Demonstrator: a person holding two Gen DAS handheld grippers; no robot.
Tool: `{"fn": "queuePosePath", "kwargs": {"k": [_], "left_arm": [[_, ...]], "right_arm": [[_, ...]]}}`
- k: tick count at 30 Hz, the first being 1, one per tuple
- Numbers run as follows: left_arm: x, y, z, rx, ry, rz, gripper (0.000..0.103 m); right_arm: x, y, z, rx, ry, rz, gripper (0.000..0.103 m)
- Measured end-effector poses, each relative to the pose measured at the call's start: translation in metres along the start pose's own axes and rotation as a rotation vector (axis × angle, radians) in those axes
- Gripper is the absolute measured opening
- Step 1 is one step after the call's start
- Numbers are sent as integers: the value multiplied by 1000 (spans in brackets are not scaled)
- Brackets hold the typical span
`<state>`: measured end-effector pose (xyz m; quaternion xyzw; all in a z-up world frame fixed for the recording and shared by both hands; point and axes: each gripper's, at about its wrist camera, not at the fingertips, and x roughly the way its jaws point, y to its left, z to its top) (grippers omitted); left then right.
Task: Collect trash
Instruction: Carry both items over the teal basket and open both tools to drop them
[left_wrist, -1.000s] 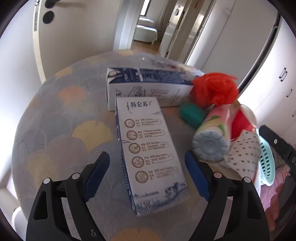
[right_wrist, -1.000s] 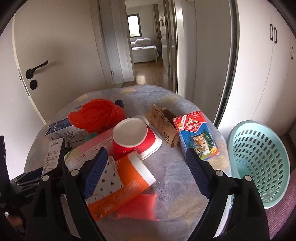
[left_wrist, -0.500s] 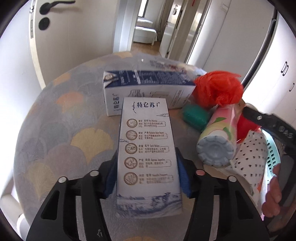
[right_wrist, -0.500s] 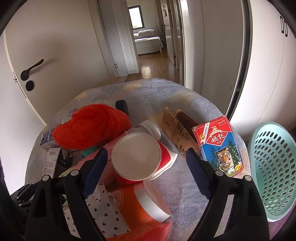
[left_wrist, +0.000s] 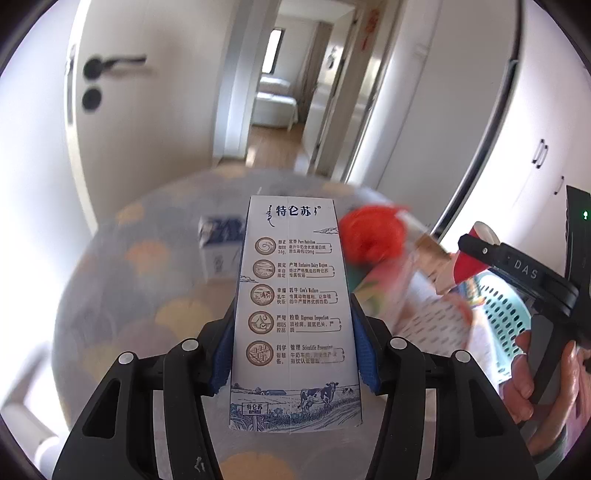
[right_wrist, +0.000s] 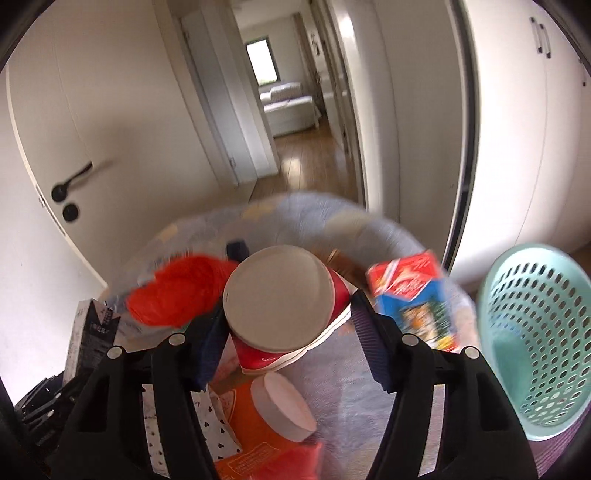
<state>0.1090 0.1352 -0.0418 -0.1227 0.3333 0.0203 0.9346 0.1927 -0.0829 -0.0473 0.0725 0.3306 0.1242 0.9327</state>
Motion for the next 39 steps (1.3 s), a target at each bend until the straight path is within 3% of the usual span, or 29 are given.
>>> {"fn": "queuePosePath", "kwargs": {"k": [6,18,22,30,36,39], "left_arm": [[-15,-42,20,59,-64,-58,52],[5,-194,26,245,-74,-260,52],[34,-239,16,262,-3,-346,52],[94,-294,-3,287,147,-430,52],[153,-340,-32,367,357,-479,52],[183,-348,-42,349,450,-480,52]], "right_arm": [[-44,-27,12,30,-95,-15,61],[-118,-131,14,160,-219,-124,61],[-128,-172,8,228,-229,-173,61],[-111,-250,-20,391,-145,-306,61],[-87,-282,-42,467,-49,-359,61],[-80,-290,-54,491,-11,-371,61]]}}
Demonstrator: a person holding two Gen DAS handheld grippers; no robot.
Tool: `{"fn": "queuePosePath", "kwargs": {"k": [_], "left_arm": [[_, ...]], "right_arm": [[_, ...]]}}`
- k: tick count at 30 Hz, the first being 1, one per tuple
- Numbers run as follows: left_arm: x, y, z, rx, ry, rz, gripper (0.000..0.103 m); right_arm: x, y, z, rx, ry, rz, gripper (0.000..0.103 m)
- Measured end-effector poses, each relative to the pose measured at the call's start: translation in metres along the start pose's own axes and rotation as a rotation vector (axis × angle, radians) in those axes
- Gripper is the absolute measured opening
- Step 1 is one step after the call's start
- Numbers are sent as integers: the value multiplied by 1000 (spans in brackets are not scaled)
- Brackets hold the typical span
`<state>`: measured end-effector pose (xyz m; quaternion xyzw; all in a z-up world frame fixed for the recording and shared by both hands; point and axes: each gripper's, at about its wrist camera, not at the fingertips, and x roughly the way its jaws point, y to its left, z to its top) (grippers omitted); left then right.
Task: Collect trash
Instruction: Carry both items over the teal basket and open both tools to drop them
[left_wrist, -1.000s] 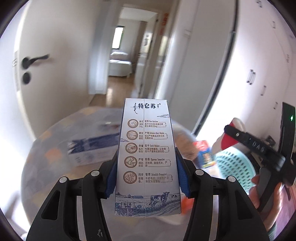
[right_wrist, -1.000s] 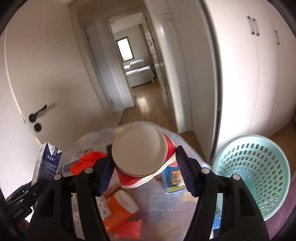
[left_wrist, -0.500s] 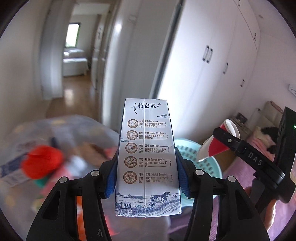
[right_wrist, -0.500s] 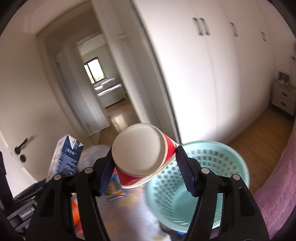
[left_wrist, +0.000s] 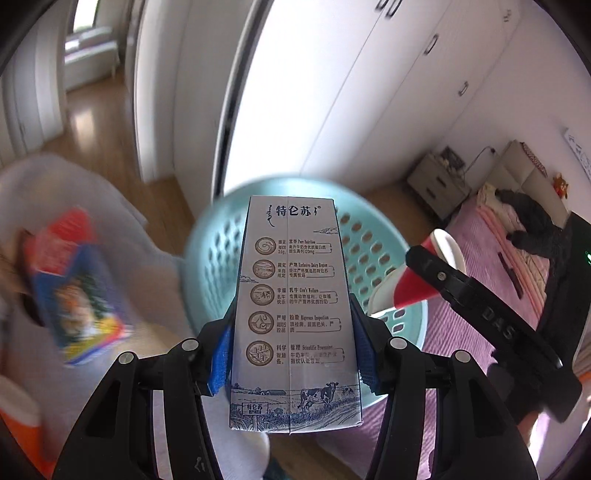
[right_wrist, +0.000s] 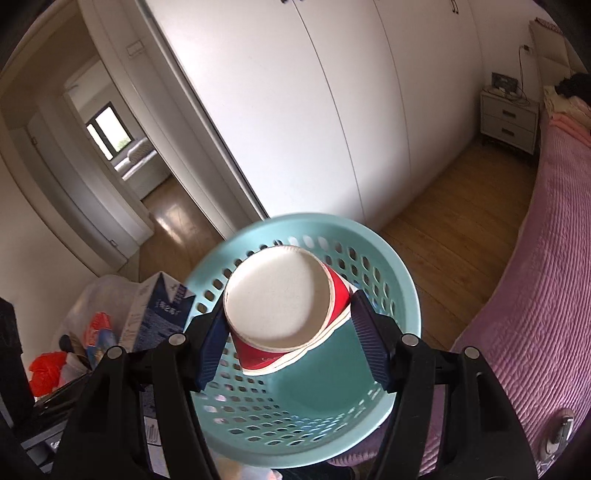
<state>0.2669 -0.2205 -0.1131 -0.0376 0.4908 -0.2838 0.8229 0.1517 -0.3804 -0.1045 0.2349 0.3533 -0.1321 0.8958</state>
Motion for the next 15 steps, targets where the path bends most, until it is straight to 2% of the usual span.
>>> {"fn": "queuePosePath", "kwargs": {"k": [4,5,6,8,15], "left_arm": [[24,8,-3,-30,45,-8,53],[26,9,-4,-32,45,-9,56],[27,12,-5,-36,44,-11,65],[22,10,-10,-45,28,-12,74],[-7,7,-20,-48,-26,-13,74]], "right_arm": [[9,-4,-5,3,31,-27,61],[8,1,-8,5,36,-30,61],[9,1,-10,7,39,-37,61],[12,-2,-6,3,42,-37,61],[10,8,-6,-22,53,-17,64]]}}
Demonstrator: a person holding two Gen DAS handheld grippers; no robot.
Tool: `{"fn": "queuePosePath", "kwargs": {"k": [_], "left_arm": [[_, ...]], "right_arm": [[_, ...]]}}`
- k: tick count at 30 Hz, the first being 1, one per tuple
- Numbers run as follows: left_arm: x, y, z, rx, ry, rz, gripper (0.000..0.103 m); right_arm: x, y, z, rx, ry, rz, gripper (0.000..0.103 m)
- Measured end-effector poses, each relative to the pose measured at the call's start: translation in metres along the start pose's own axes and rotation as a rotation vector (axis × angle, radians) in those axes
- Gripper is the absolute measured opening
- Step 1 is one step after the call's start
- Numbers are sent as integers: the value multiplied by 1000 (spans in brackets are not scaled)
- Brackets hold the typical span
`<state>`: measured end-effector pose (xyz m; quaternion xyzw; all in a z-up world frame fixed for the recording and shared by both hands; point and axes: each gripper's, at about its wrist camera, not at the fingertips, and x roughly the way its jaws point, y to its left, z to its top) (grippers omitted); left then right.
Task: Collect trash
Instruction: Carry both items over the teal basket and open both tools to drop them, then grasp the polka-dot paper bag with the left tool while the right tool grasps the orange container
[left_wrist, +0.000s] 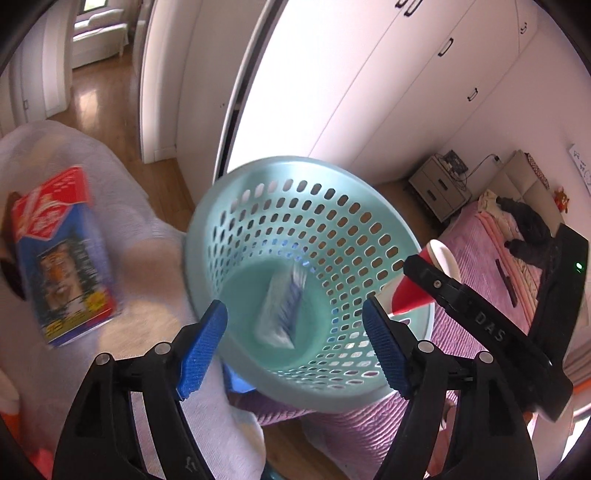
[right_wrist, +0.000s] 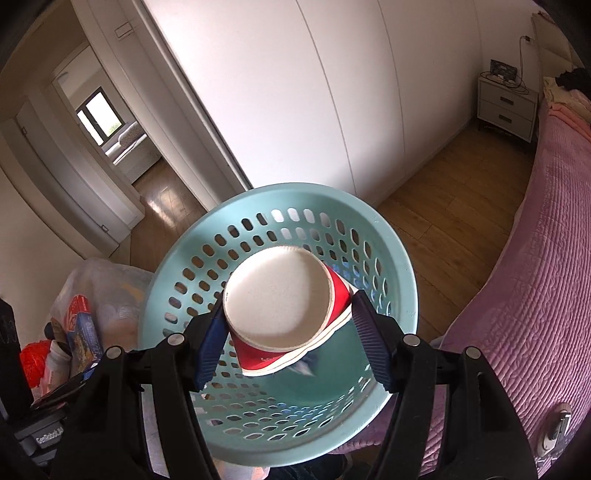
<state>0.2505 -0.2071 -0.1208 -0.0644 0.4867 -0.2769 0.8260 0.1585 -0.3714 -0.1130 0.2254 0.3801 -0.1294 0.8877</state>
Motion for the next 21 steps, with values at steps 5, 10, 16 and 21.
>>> {"fn": "queuePosePath", "kwargs": {"k": [5,10,16,21], "left_arm": [[-33,0,-8,21,-73,18,74],[-71,5,-20,24,-146,29,74],[-121,20,-40,4,-232,46,74],[-164,39,-59,-16,-308,96,74]], "right_arm": [[-12,9,-3,-16,-20,13,67],[-29,24,-9,-53,-41,32,67],[-53,55,-17,-100,-63,73,67],[-67,90,-31,-165,-65,124,67]]}}
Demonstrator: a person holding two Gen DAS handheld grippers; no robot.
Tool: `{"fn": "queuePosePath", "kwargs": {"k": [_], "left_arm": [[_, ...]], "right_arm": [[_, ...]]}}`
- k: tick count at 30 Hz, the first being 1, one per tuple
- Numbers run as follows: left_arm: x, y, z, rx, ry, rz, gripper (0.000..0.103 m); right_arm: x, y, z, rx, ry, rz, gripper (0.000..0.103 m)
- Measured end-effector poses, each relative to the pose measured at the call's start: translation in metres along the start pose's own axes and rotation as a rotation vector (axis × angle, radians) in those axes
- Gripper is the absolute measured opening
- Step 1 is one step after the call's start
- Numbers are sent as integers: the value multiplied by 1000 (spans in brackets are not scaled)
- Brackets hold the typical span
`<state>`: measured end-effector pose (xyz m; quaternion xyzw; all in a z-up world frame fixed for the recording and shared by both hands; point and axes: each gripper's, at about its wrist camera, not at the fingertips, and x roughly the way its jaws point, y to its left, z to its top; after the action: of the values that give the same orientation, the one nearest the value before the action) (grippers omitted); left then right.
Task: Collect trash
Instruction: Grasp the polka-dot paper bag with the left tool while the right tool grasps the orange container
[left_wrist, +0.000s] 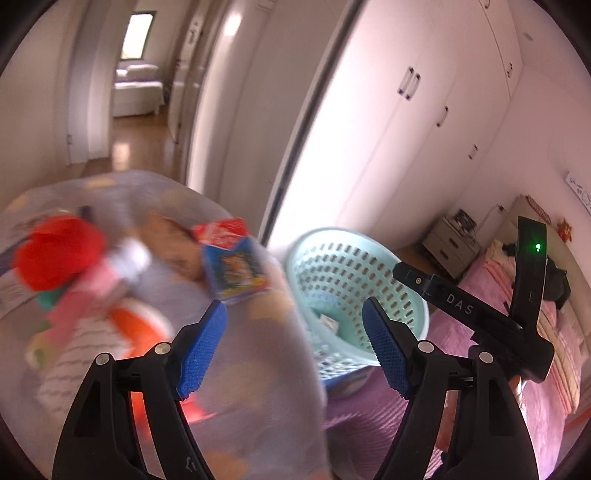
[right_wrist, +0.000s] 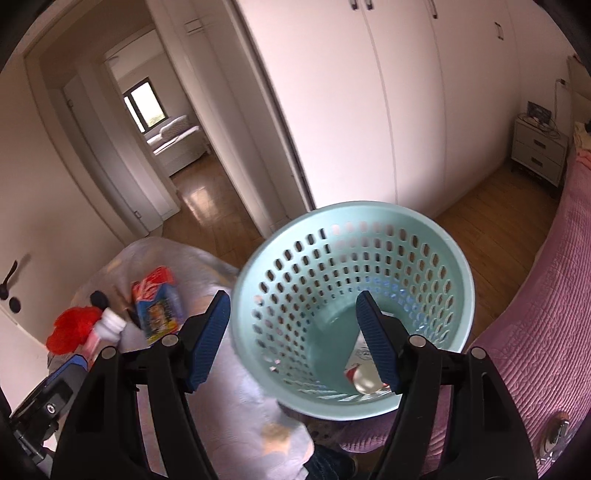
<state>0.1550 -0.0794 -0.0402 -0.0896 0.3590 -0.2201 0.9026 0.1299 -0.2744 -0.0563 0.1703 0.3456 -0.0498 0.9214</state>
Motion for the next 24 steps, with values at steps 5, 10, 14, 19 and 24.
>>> {"fn": "queuePosePath", "kwargs": {"k": [5,10,14,19,24], "left_arm": [[-40,35,-9,-31,-54,71,72],[-61,78,-21,-68,-48,133,72],[-61,100,-30,-55,-8,134,68],[-40,107,-33,-38,57,93,61],[-22,111,-37,-26,101,115,62]], "right_arm": [[-6,40,-10,-83,6,55,67],[-11,73,-22,-154,14,92,67],[-12,95,-33,-199,28,113,67],[-8,116,-47,-239,62,132,67],[-6,126,-55,-267,79,139,67]]}}
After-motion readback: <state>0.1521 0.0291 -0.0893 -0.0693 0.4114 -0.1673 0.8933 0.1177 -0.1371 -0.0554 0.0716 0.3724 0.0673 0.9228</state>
